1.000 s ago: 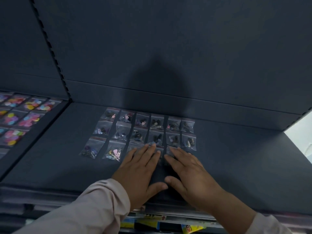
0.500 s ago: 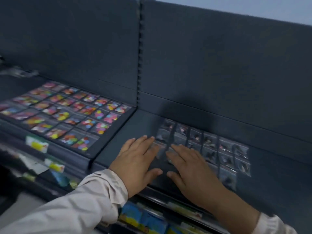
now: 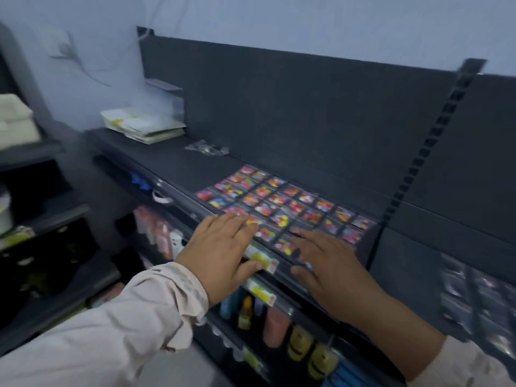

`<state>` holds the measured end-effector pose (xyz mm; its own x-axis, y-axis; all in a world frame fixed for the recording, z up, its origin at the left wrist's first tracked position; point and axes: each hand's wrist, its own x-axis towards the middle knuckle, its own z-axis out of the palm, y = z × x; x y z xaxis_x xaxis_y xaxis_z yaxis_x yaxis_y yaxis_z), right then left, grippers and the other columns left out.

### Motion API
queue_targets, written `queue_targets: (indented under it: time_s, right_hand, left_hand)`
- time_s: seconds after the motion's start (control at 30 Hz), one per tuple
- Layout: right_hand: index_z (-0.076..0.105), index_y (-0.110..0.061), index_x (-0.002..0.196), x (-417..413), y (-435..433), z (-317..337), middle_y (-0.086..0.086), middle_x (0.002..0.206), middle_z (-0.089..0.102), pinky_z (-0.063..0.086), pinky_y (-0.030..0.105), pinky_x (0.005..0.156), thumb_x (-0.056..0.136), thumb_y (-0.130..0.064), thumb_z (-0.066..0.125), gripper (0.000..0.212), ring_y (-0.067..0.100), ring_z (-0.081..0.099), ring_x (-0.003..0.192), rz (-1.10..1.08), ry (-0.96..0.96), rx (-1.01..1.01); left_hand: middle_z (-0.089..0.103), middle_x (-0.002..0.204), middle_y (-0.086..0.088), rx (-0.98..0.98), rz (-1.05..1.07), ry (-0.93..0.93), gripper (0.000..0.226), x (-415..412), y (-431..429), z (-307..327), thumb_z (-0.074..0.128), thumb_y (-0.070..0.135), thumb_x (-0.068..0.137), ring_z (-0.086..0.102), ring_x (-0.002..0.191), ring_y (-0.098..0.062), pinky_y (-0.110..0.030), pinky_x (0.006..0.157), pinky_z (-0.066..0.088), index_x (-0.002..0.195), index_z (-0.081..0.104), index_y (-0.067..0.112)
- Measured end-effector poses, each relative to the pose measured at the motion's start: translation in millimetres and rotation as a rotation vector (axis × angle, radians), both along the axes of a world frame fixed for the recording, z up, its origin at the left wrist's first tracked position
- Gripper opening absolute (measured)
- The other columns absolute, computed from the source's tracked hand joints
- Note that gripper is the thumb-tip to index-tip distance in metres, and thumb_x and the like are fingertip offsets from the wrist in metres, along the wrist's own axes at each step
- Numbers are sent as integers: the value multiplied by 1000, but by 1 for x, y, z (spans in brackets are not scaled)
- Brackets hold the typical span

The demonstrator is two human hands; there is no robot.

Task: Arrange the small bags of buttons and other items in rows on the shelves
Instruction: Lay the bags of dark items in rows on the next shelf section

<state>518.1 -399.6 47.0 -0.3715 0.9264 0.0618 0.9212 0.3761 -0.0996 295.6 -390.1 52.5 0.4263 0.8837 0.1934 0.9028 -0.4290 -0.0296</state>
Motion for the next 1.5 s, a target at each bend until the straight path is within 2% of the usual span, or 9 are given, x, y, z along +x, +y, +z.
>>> queue_targets:
  time_s: [0.23,0.37,0.5,0.6,0.67,1.1,1.3,1.43,1.5]
  right_hand:
    - [20,-28,148,-101,61,20,-9,155,17,4,20,109,97,-47,33,56,9,14,141,86,34,35]
    - [26,-21,147,-139,111,32,-4,152,27,13,25,113,97,-42,37,55,12,22,139,117,62,41]
    - [38,-17,141,-160,173,24,1,144,42,26,28,110,96,-40,43,51,17,36,132,138,90,93]
    - [37,-15,142,-174,224,15,2,146,40,23,25,110,95,-40,44,53,17,35,134,133,117,72]
    - [37,-15,142,-182,256,12,1,144,41,26,25,108,95,-40,44,53,17,38,131,115,119,39]
    - [54,-15,124,-226,450,-13,3,120,60,48,39,94,89,-42,57,45,22,59,107,-513,698,-271]
    - [60,-19,82,-249,514,-48,5,81,64,52,43,81,84,-34,64,16,23,60,77,-853,1003,-274]
    - [62,-5,82,-257,547,-62,9,71,57,52,41,72,83,-29,64,24,24,56,70,-999,1038,-266]
    - [58,-8,74,-259,557,-67,9,70,57,51,40,71,82,-29,64,23,27,59,72,-1043,1025,-273]
  left_hand:
    - [60,127,-7,12,78,-65,73,-102,44,17,29,63,80,57,118,-29,-46,98,41,128,56,15]
    - [33,151,2,6,128,-140,89,-137,85,20,9,72,73,28,140,-18,-35,114,18,146,28,24]
    - [23,154,6,-20,185,-129,75,-159,133,15,29,67,87,20,142,-12,-30,115,13,149,16,26]
    - [27,153,3,-23,195,-125,80,-173,174,17,25,69,84,24,141,-13,-29,115,17,149,19,23]
    - [27,153,2,-30,208,-138,74,-180,203,17,37,61,89,25,141,-14,-28,115,18,148,20,21]
    - [44,140,-6,-125,158,-239,63,-202,434,0,52,49,88,44,126,-27,-36,101,38,142,33,23]
    - [45,136,-6,-228,19,-176,55,-195,546,-24,50,44,90,43,124,-27,-39,101,40,139,40,22]
    - [48,126,-7,-272,-52,-111,49,-190,597,-40,49,44,90,43,120,-27,-39,96,43,133,47,21]
    - [48,124,-7,-277,-78,-52,46,-187,612,-50,47,46,90,42,118,-27,-40,95,43,129,50,21]
